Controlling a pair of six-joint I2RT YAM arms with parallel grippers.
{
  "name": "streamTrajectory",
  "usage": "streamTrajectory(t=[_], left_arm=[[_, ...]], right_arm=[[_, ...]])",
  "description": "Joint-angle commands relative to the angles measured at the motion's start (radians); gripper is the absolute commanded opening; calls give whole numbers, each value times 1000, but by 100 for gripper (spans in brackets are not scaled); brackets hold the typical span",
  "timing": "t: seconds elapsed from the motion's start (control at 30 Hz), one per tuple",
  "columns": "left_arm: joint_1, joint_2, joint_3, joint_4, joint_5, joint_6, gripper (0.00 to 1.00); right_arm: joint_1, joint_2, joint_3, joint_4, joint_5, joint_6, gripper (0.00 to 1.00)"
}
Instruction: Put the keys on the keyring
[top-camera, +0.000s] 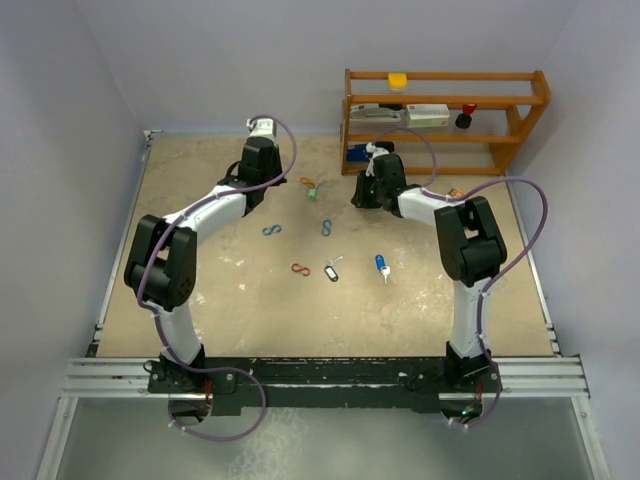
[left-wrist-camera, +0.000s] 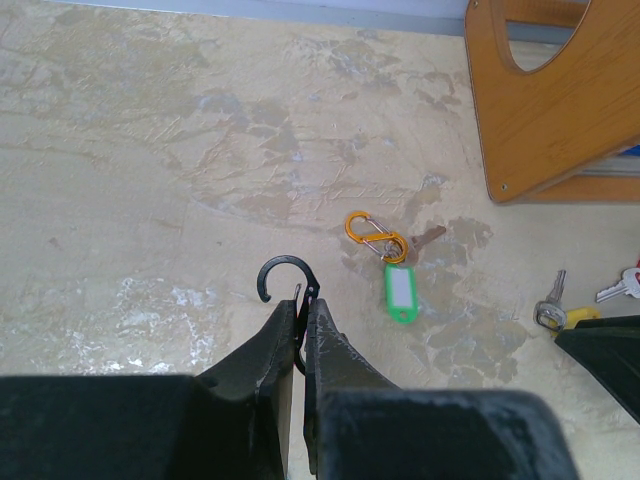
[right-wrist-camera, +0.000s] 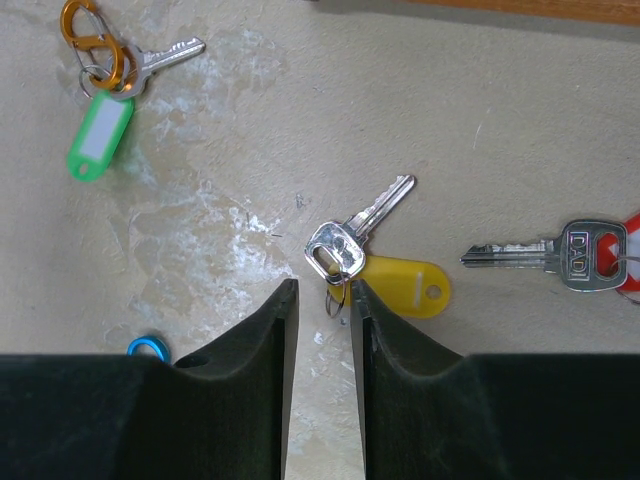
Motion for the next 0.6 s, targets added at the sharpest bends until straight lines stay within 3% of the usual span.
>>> streamTrajectory(t=[0.0,0.57], left_arm=[[3,-36,5,38,-12,-4,0],[3,-31,5,40,-12,-2,0]], right_arm=[[4,7,41,24,-9,13,30],[4,32,55,17,-12,16,25]])
